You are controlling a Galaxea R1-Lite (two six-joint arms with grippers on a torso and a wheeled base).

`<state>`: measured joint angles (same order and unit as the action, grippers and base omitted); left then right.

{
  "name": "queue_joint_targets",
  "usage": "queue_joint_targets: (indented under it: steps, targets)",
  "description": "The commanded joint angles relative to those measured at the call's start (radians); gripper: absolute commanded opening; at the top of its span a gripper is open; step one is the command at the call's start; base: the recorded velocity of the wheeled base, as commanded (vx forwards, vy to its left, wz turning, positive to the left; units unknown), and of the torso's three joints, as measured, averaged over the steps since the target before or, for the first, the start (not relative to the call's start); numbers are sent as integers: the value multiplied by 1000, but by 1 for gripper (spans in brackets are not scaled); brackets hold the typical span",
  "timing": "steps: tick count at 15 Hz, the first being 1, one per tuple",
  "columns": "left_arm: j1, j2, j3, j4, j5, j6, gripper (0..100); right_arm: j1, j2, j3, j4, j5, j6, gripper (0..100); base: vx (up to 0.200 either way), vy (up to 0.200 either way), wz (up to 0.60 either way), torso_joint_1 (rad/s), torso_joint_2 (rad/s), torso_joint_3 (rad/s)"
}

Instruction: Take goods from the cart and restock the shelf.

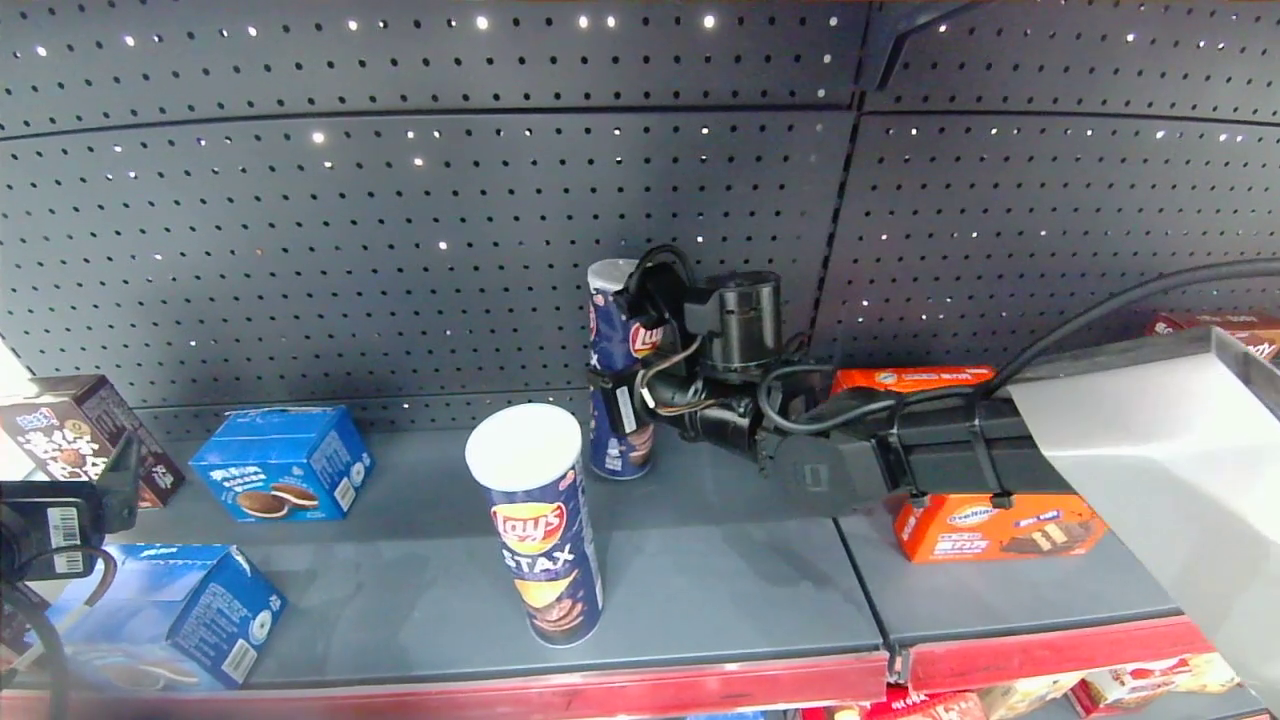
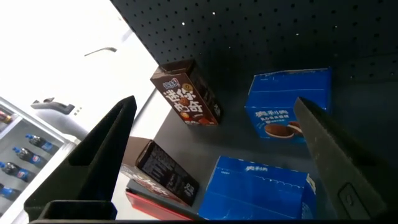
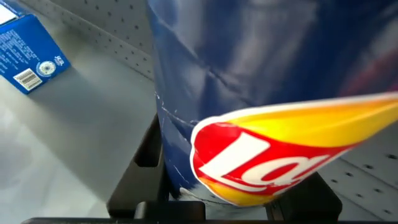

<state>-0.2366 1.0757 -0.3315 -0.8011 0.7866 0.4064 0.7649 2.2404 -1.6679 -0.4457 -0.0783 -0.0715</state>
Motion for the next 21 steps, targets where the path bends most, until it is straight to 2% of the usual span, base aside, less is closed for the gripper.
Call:
queue_joint_targets:
  steps: [1,6,21]
  targets:
    - [0,1,2,0,0,0,100,17,27,-10,-2,-6,-2,0,0,0,0,0,0,0]
    - [0,-3,0,-1,0,2,100,22,87,-12,-76,-1,-68,0,0,0,0,0,0,0]
    - [0,-5,0,-1,0,3,100,33,150,-70,-76,-35,-70,0,0,0,0,0,0,0]
